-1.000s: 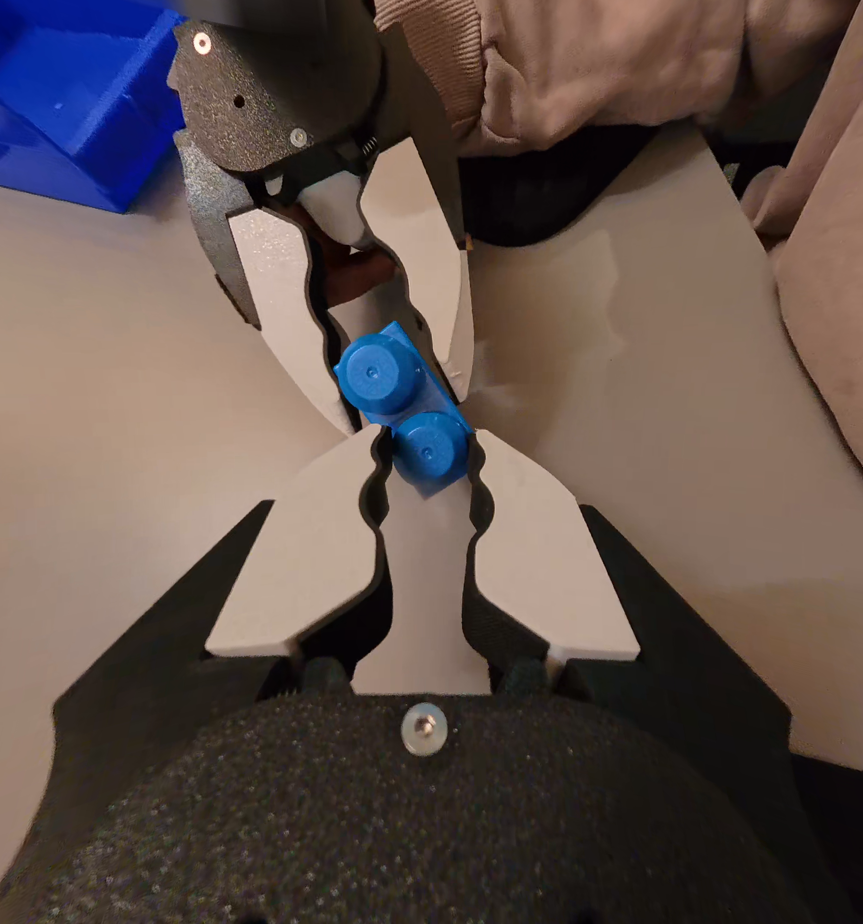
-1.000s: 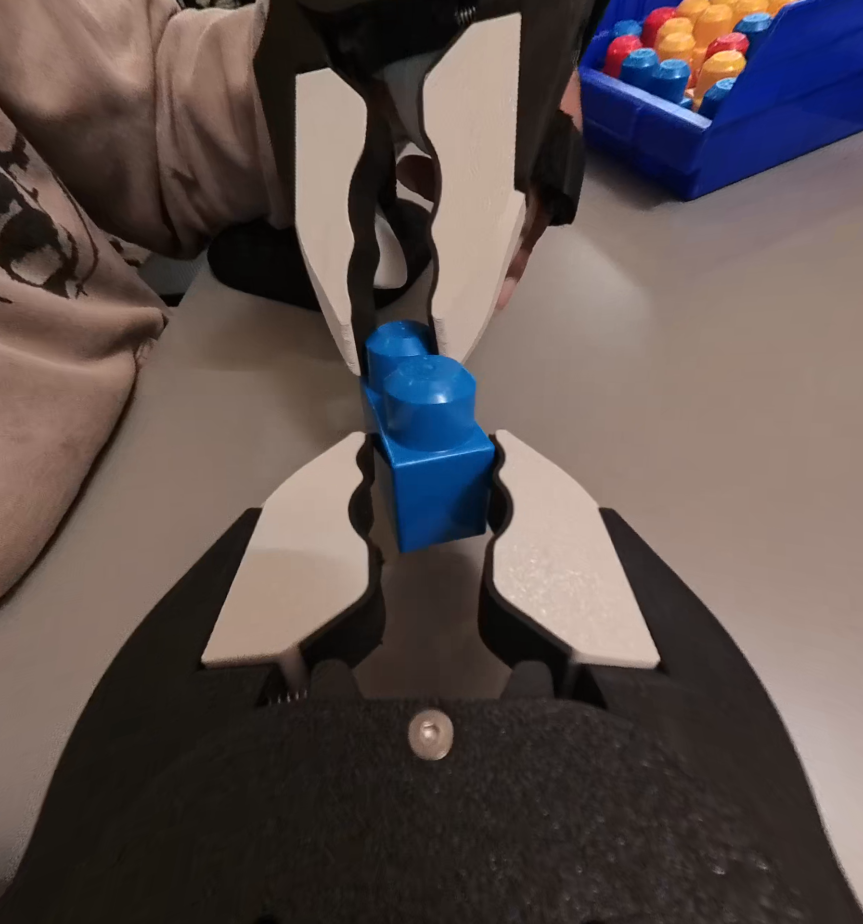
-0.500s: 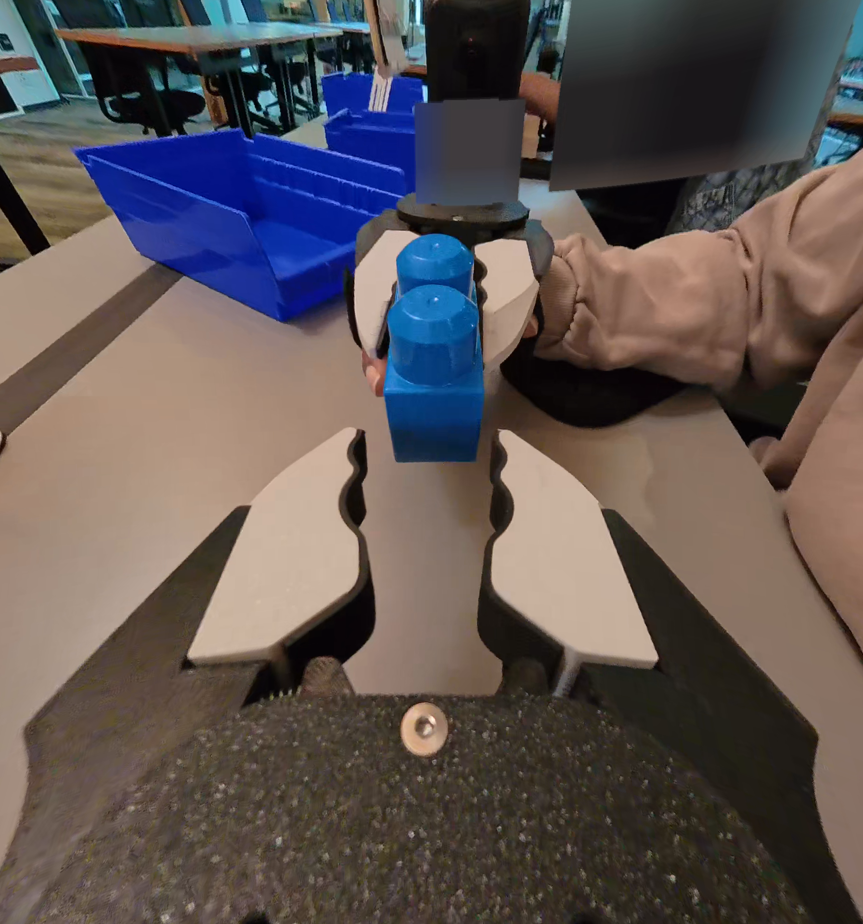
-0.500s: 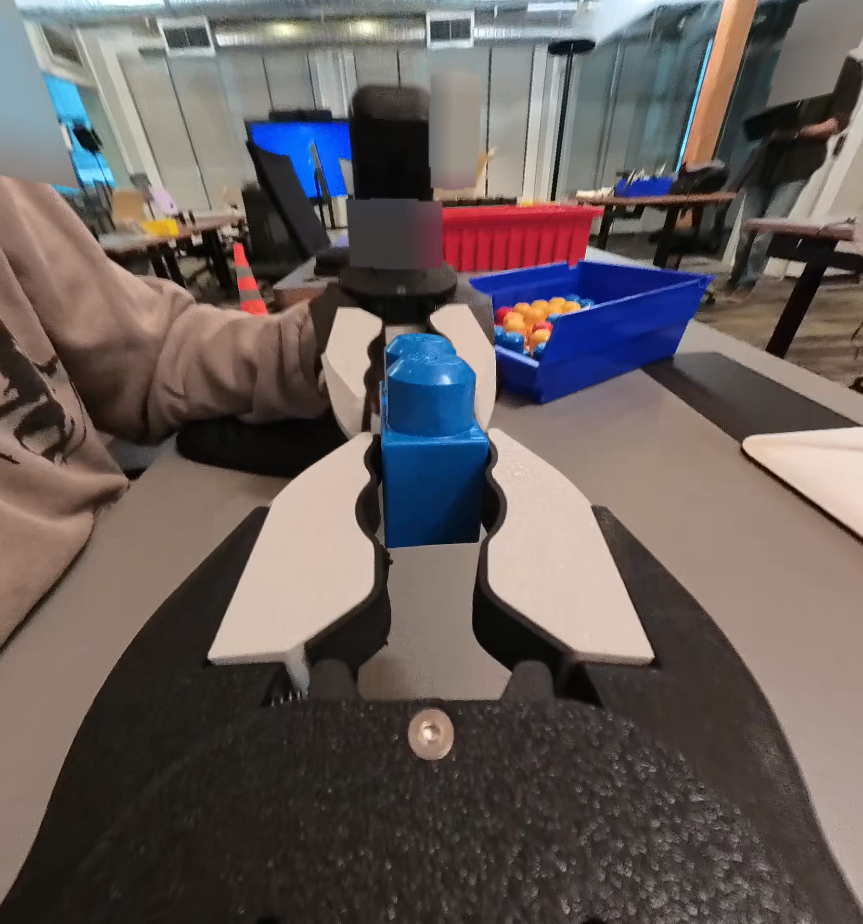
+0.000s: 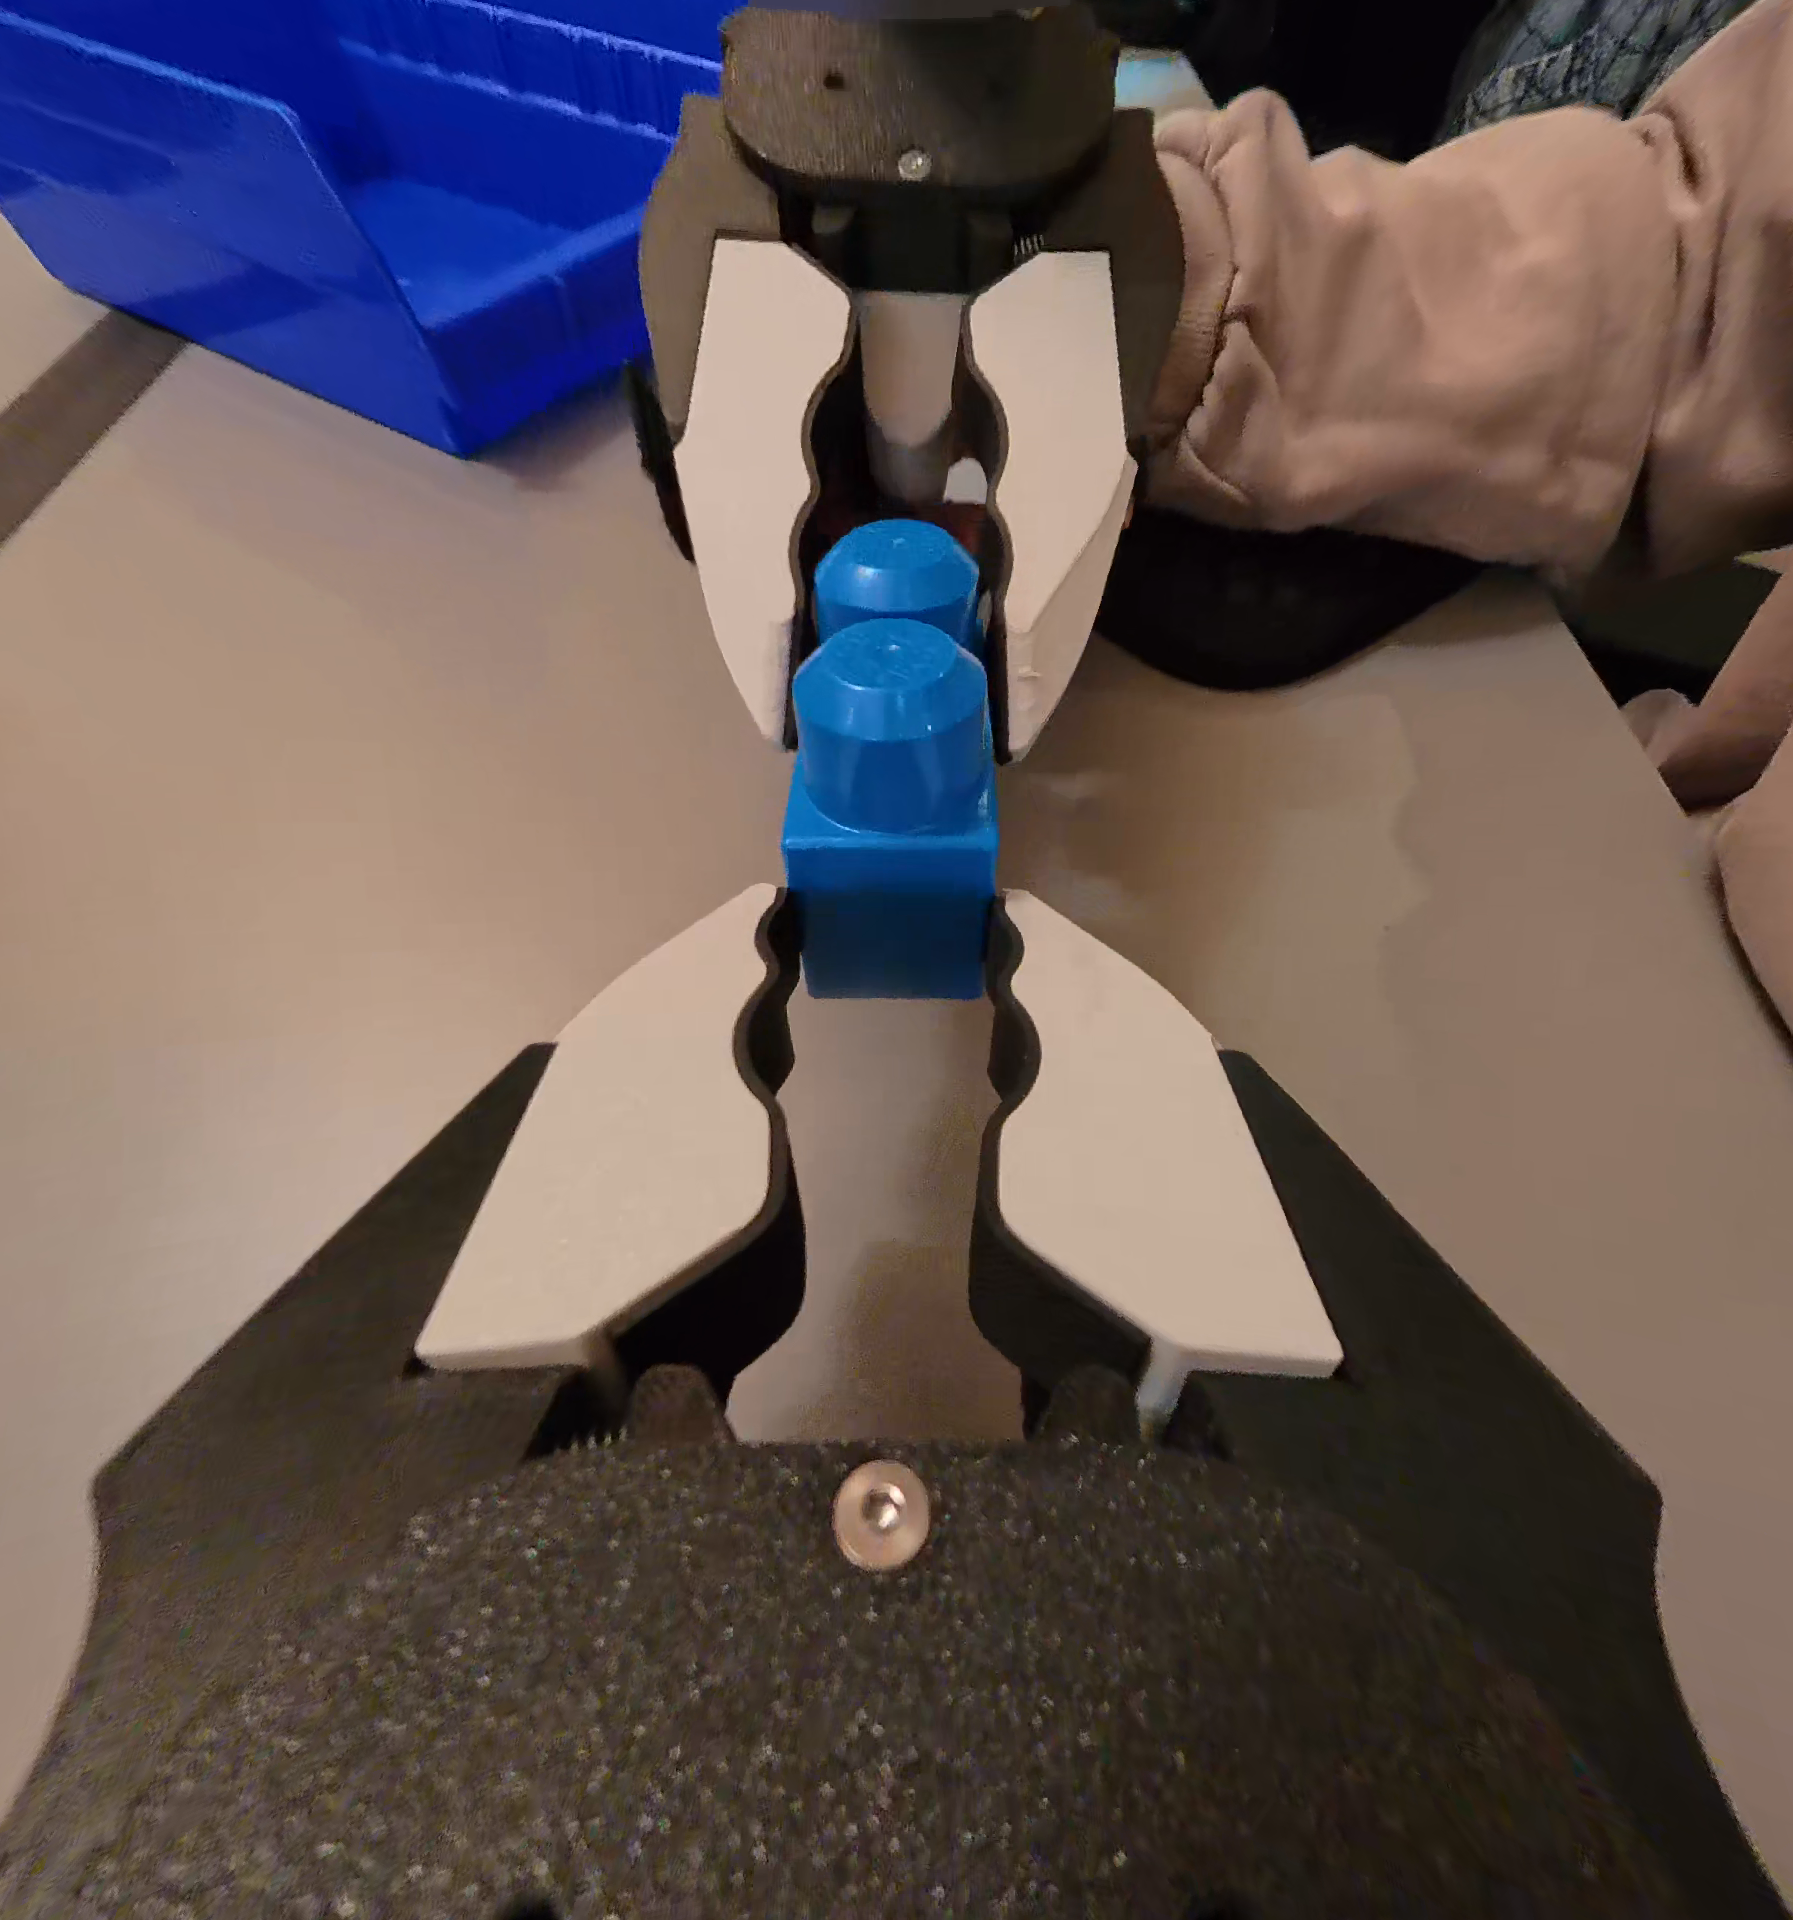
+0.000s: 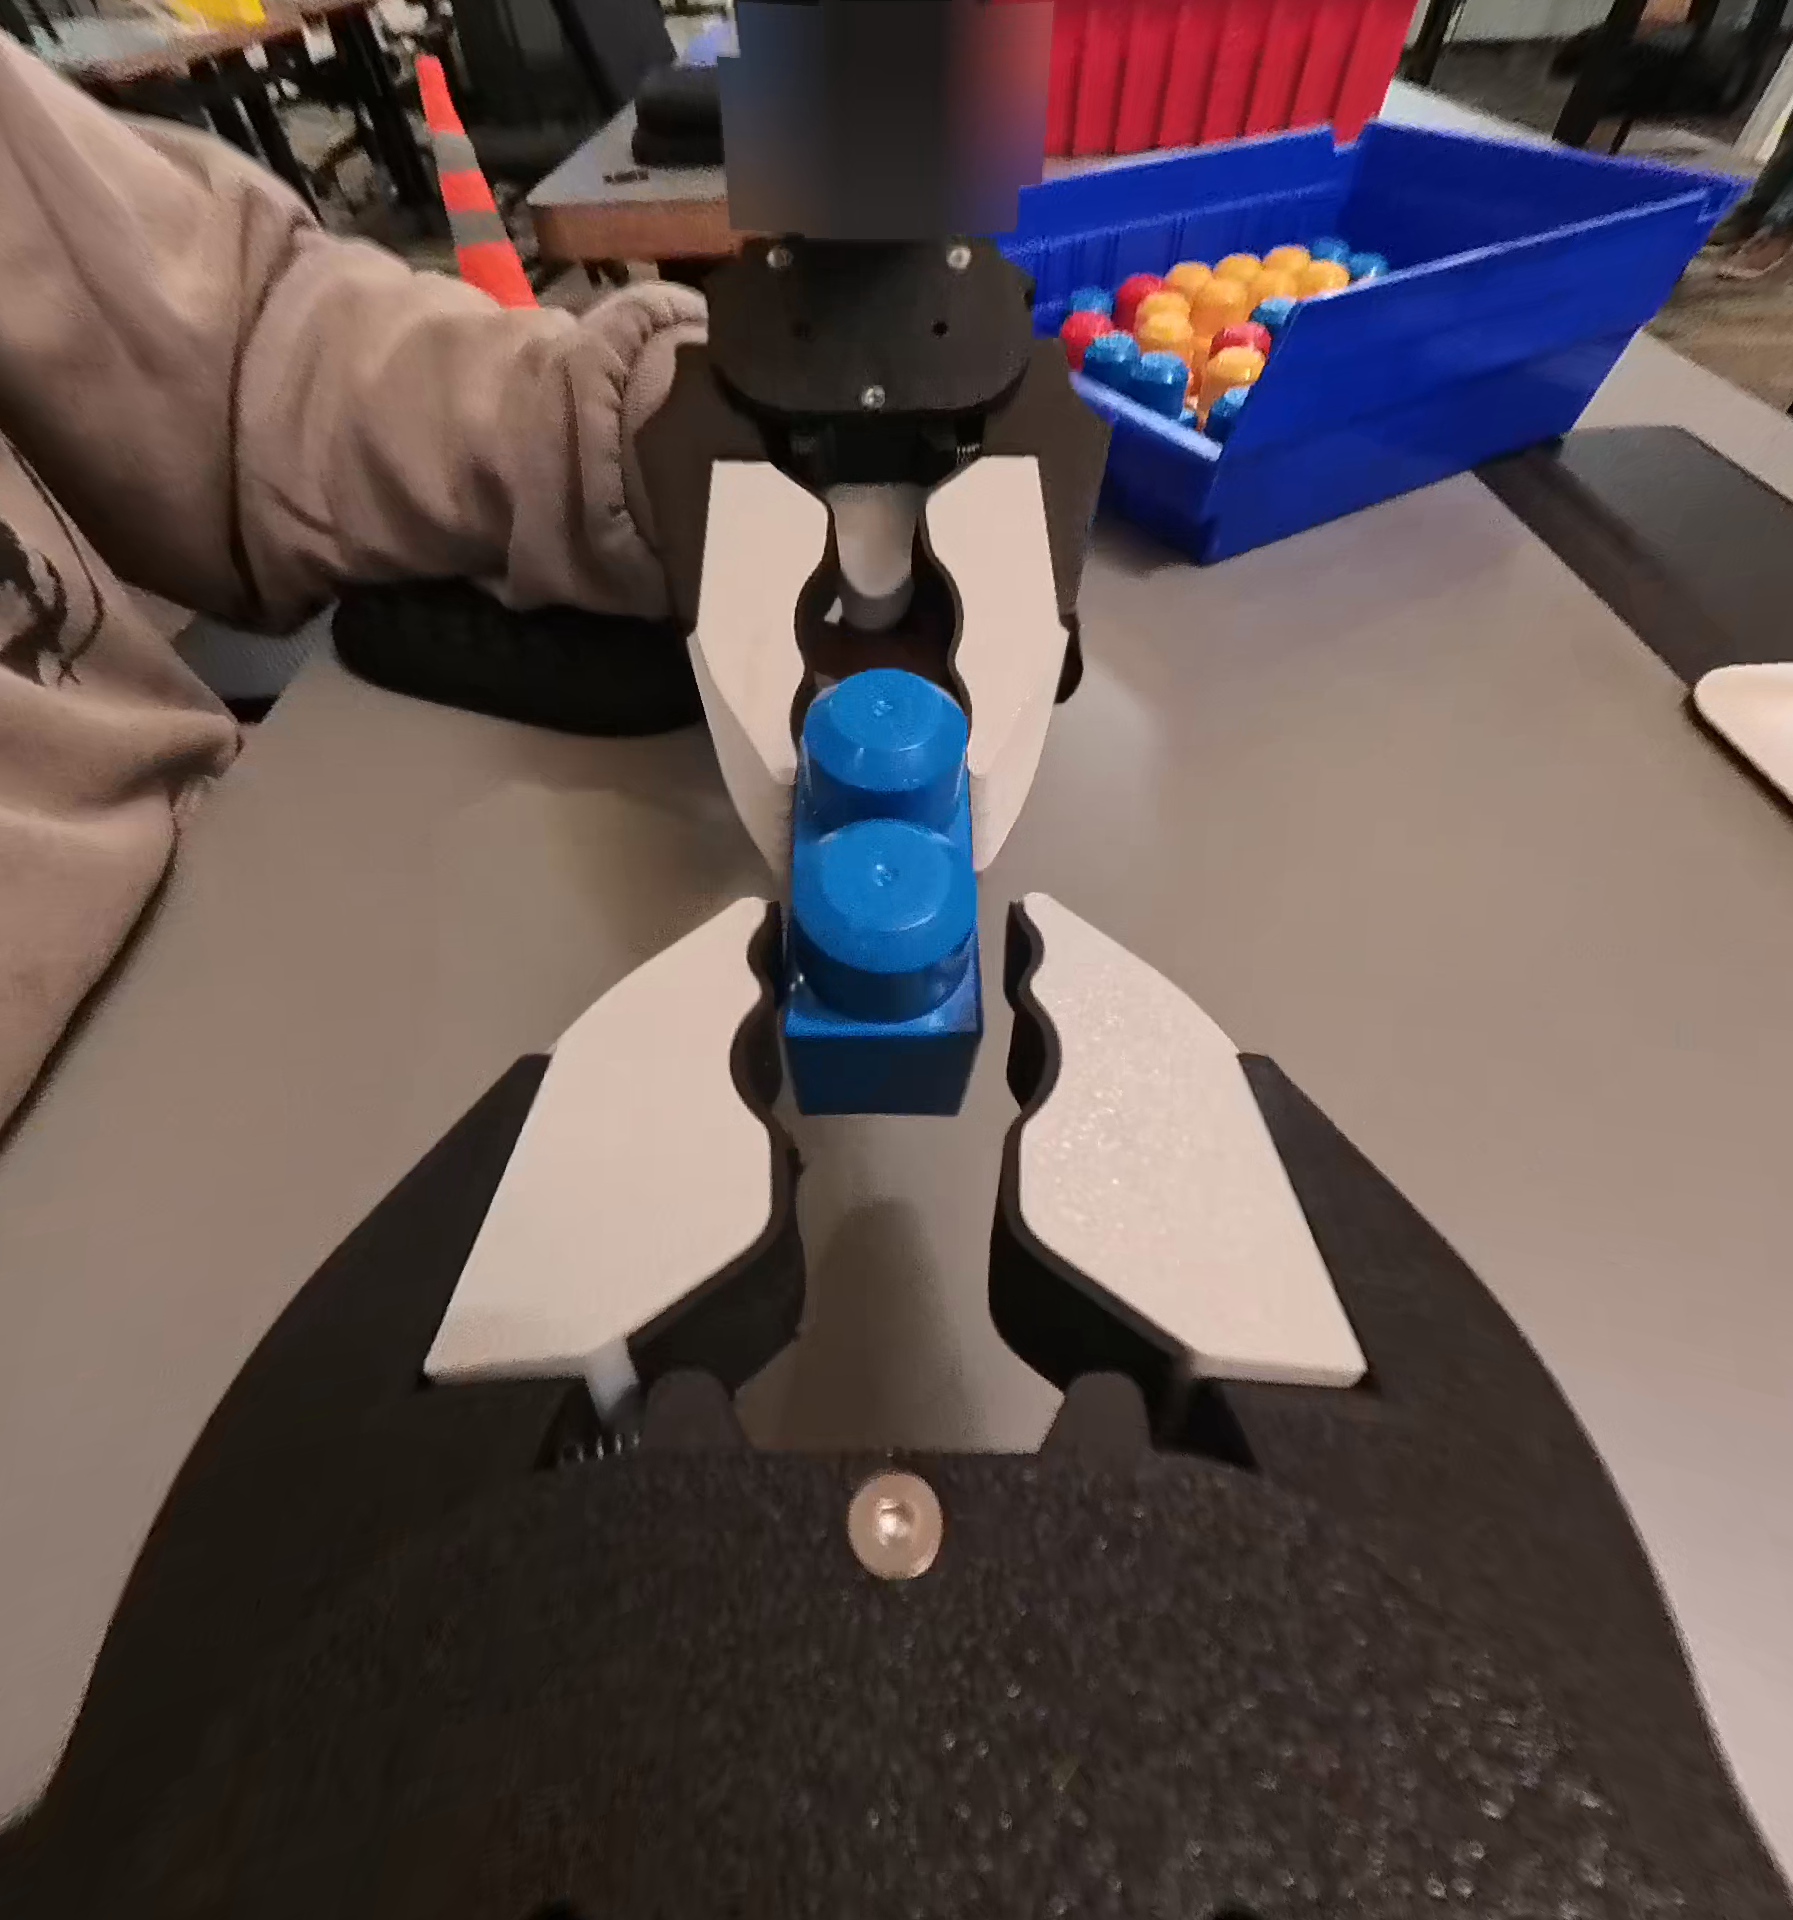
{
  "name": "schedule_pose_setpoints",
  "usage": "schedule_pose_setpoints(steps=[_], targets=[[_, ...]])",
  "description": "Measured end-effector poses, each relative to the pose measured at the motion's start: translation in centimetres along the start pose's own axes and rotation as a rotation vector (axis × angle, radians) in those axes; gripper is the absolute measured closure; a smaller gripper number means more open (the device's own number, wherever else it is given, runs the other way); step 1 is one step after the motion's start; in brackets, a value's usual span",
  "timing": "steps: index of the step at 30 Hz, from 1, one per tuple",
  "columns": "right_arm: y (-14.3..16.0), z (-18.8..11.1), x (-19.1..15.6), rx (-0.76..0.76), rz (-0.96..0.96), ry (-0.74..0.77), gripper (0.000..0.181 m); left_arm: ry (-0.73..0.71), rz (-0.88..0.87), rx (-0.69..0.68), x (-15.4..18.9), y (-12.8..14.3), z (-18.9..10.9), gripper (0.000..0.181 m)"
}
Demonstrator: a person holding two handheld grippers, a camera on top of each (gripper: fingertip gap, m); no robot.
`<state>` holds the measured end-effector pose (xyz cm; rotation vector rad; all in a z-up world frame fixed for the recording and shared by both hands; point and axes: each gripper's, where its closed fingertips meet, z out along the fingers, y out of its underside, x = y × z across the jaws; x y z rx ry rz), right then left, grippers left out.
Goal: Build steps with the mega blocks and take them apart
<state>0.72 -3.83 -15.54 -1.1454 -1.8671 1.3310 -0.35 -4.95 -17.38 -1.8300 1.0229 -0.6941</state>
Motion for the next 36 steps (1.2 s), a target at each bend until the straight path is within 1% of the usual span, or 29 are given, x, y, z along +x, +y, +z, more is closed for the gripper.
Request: schedule_pose_setpoints(steps=[1, 4, 5, 6, 7, 10, 11, 14, 16, 18, 20, 22, 24, 26, 28, 30, 36], targets=[[0.6, 0.0, -0.1, -0.033, -0.006, -0.008, 0.146, 0.003, -0.005, -0.005, 0.0, 0.2, 0.2, 0.146], [2.0, 0.3, -0.1, -0.118, -0.024, 0.001, 0.146, 0.013, -0.006, -0.032, 0.0, 1.1, 0.6, 0.147], [2.4, 0.4, -0.1, -0.143, -0.026, -0.003, 0.146, 0.027, -0.012, -0.051, 0.2, 1.6, 0.6, 0.139], [2.8, 0.5, -0.1, -0.173, -0.033, 0.001, 0.146, 0.039, -0.022, -0.075, 0.2, 2.0, 0.6, 0.127], [3.3, 0.5, 0.0, -0.205, -0.043, 0.009, 0.146, 0.040, -0.030, -0.097, 0.1, 2.4, 0.4, 0.123], [5.2, 0.4, 0.4, -0.337, -0.077, 0.051, 0.146, -0.034, -0.018, -0.102, -1.1, 2.2, -1.2, 0.123], [6.1, 0.4, 0.7, -0.397, -0.095, 0.071, 0.146, -0.077, -0.014, -0.088, -1.8, 1.8, -2.1, 0.127], [6.3, 0.6, 0.8, -0.422, -0.108, 0.087, 0.146, -0.236, -0.016, -0.033, -4.3, 0.2, -6.0, 0.135], [6.3, 0.6, 0.8, -0.423, -0.110, 0.089, 0.146, -0.377, -0.010, -0.032, -6.4, 0.0, -9.6, 0.136], [6.4, 0.5, 0.8, -0.427, -0.105, 0.088, 0.144, -0.535, -0.012, -0.051, -8.8, 0.3, -14.2, 0.140], [6.3, 0.3, 0.8, -0.417, -0.084, 0.081, 0.134, -0.680, -0.048, -0.113, -11.1, 1.6, -19.2, 0.141], [5.6, -0.1, 0.7, -0.377, -0.056, 0.069, 0.130, -0.780, -0.097, -0.255, -13.1, 4.4, -23.9, 0.140], [4.7, -0.6, 1.0, -0.327, -0.044, 0.083, 0.130, -0.832, -0.162, -0.414, -14.8, 7.6, -27.8, 0.140], [3.8, -1.1, 1.4, -0.277, -0.029, 0.098, 0.131, -0.831, -0.245, -0.541, -15.9, 10.6, -30.2, 0.141], [3.4, -1.4, 1.6, -0.236, -0.011, 0.102, 0.132, -0.799, -0.296, -0.648, -16.4, 12.7, -31.3, 0.141], [3.2, -1.4, 1.8, -0.210, 0.008, 0.100, 0.134, -0.752, -0.343, -0.721, -16.6, 13.9, -31.6, 0.141], [3.4, -1.4, 1.9, -0.199, 0.030, 0.097, 0.137, -0.703, -0.429, -0.859, -17.9, 15.7, -31.6, 0.146]])
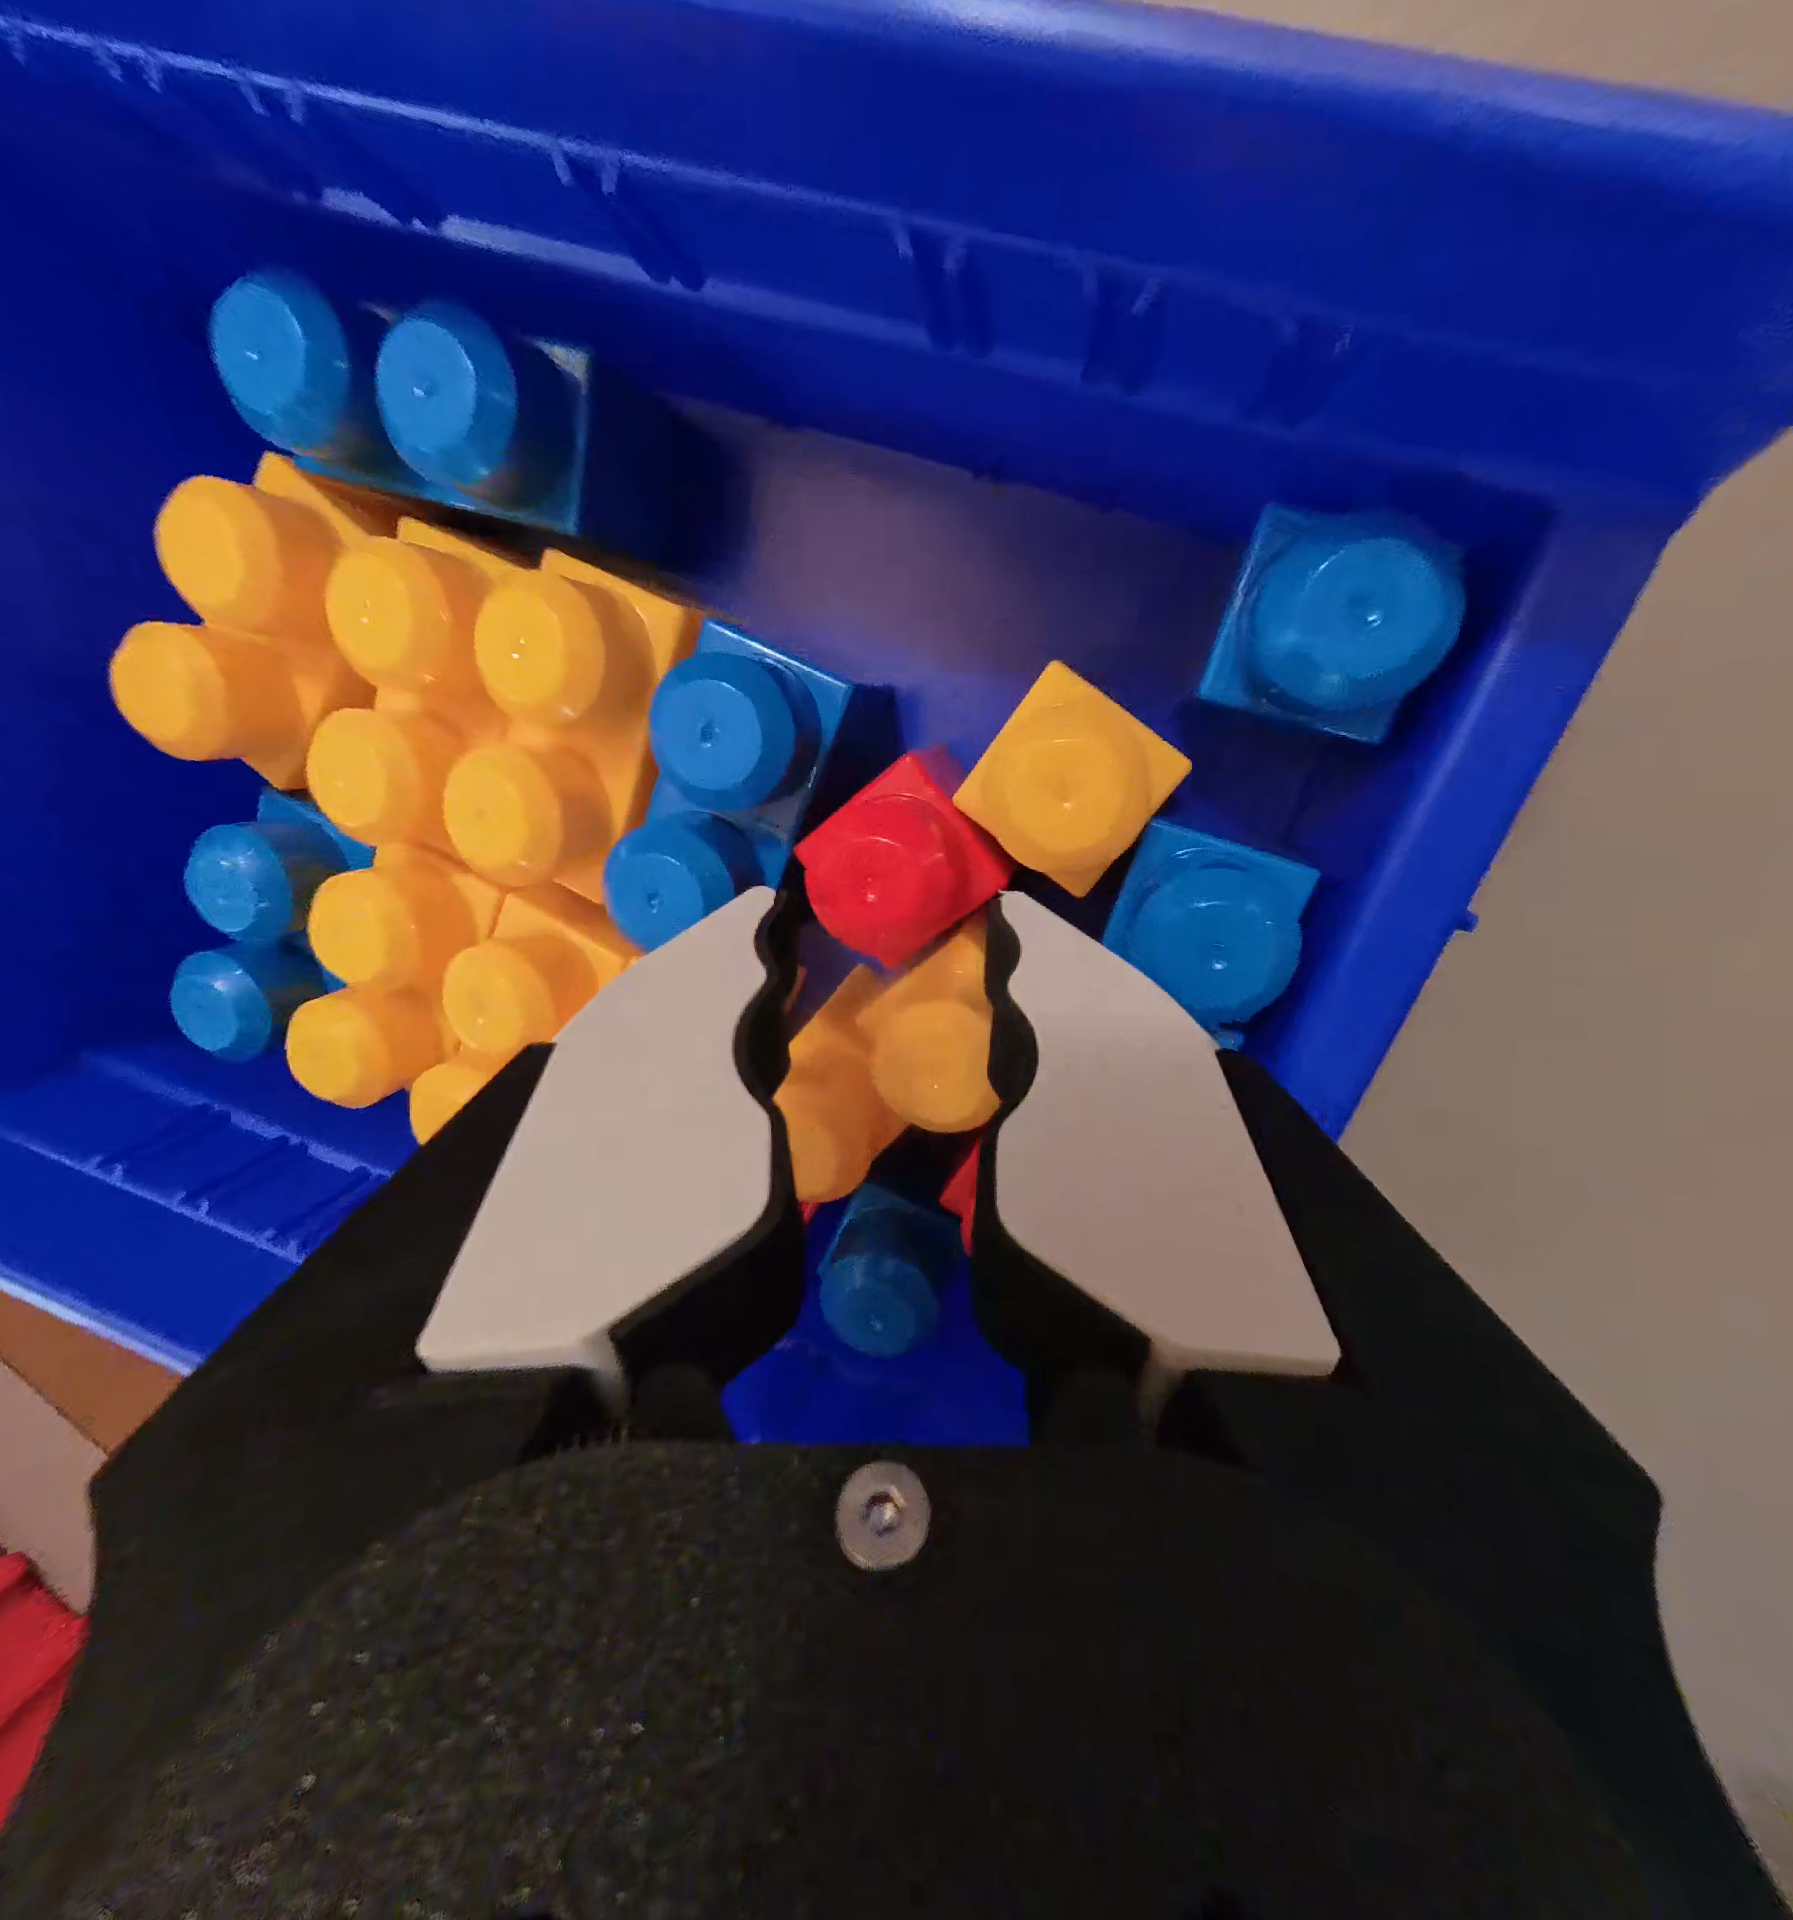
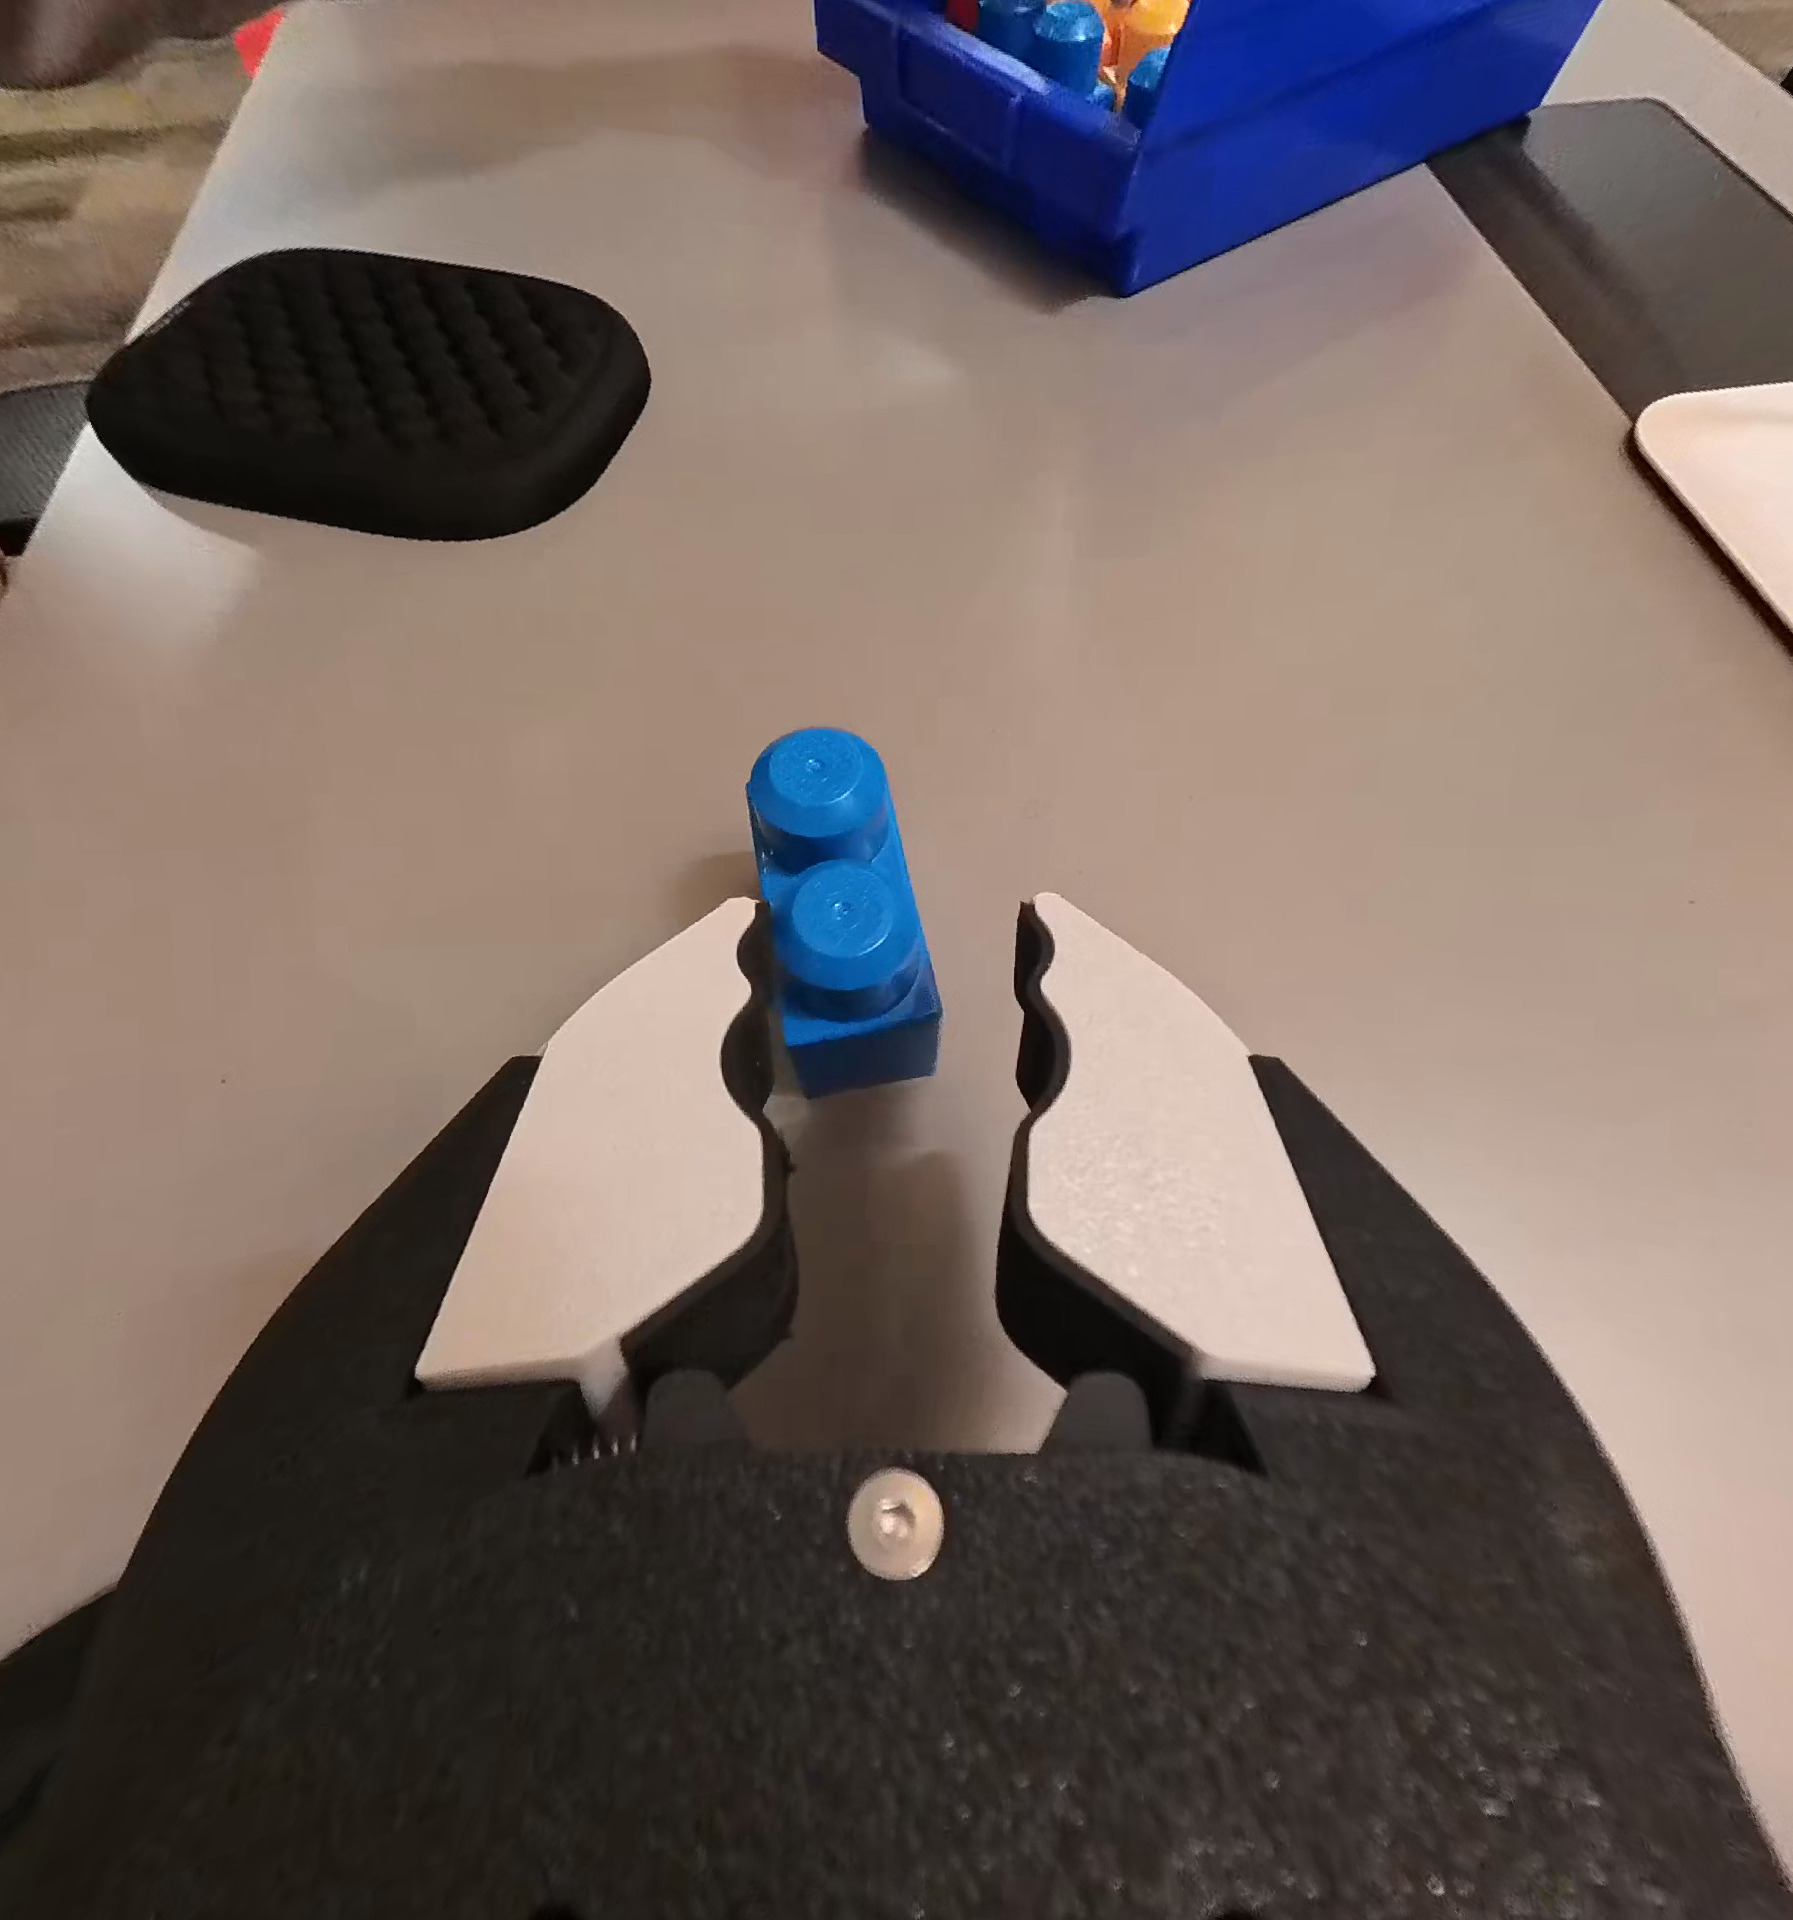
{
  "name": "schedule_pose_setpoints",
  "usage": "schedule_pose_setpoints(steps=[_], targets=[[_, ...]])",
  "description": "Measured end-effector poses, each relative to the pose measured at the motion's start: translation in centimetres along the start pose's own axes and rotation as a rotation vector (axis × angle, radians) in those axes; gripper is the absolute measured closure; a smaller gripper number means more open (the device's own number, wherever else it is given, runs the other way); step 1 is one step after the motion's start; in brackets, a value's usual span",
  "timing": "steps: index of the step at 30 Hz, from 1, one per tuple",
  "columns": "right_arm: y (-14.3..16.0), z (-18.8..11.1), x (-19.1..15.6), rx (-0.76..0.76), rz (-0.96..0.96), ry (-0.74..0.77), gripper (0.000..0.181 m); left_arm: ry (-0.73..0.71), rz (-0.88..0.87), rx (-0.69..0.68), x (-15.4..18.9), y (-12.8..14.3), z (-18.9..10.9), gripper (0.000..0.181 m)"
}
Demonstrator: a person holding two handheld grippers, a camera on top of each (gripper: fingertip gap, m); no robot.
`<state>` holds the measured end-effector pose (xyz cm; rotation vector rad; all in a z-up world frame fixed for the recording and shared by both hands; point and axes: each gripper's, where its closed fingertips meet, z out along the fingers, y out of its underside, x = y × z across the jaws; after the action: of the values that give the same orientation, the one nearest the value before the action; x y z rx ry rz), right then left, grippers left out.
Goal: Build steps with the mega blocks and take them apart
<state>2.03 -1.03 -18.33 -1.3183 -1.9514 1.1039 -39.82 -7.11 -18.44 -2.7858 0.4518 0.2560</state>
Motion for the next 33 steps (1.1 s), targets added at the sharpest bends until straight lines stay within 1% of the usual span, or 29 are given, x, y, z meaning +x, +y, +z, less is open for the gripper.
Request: schedule_pose_setpoints(steps=[3, 6, 10, 13, 16, 17, 19, 21, 23, 25, 27, 29, 33], targets=[[0.1, -0.1, 0.0, 0.003, 0.006, -0.002, 0.137, 0.020, 0.020, -0.080, 0.1, 0.6, 1.2, 0.144], [0.1, -0.2, 0.1, 0.005, 0.007, 0.000, 0.137, 0.022, 0.023, -0.072, 0.0, 0.2, 2.1, 0.144], [-0.2, -0.6, 0.1, 0.026, 0.014, -0.006, 0.137, 0.007, 0.023, -0.059, -0.1, 0.0, 1.8, 0.151], [-0.6, -1.2, 0.3, 0.056, 0.018, 0.001, 0.137, -0.034, 0.035, -0.031, -0.2, -0.1, 0.2, 0.152], [-1.3, -1.8, 0.6, 0.101, 0.026, 0.015, 0.137, -0.087, 0.047, 0.031, -0.4, -0.5, -2.4, 0.152], [-1.5, -1.9, 0.8, 0.118, 0.029, 0.022, 0.137, -0.109, 0.046, 0.063, -0.4, -0.8, -3.6, 0.152], [-2.1, -2.2, 1.2, 0.153, 0.027, 0.053, 0.137, -0.120, 0.041, 0.175, 0.2, -2.2, -6.2, 0.152], [-2.9, -2.6, 1.8, 0.193, 0.015, 0.097, 0.137, -0.078, 0.031, 0.331, 2.3, -4.4, -8.9, 0.152], [-3.7, -2.7, 2.0, 0.228, 0.011, 0.126, 0.137, 0.007, 0.045, 0.490, 5.8, -7.0, -11.1, 0.153], [-4.1, -2.6, 2.1, 0.217, -0.012, 0.167, 0.137, 0.084, 0.082, 0.605, 9.7, -9.2, -12.3, 0.152], [-4.7, -2.2, 1.8, 0.212, -0.048, 0.189, 0.137, 0.156, 0.128, 0.687, 13.9, -11.1, -12.8, 0.152], [-5.2, -1.6, 1.3, 0.197, -0.087, 0.207, 0.137, 0.218, 0.172, 0.737, 17.8, -12.8, -12.6, 0.152], [-5.6, -0.8, 0.9, 0.158, -0.171, 0.262, 0.136, 0.338, 0.248, 0.762, 24.8, -15.1, -11.1, 0.152]])
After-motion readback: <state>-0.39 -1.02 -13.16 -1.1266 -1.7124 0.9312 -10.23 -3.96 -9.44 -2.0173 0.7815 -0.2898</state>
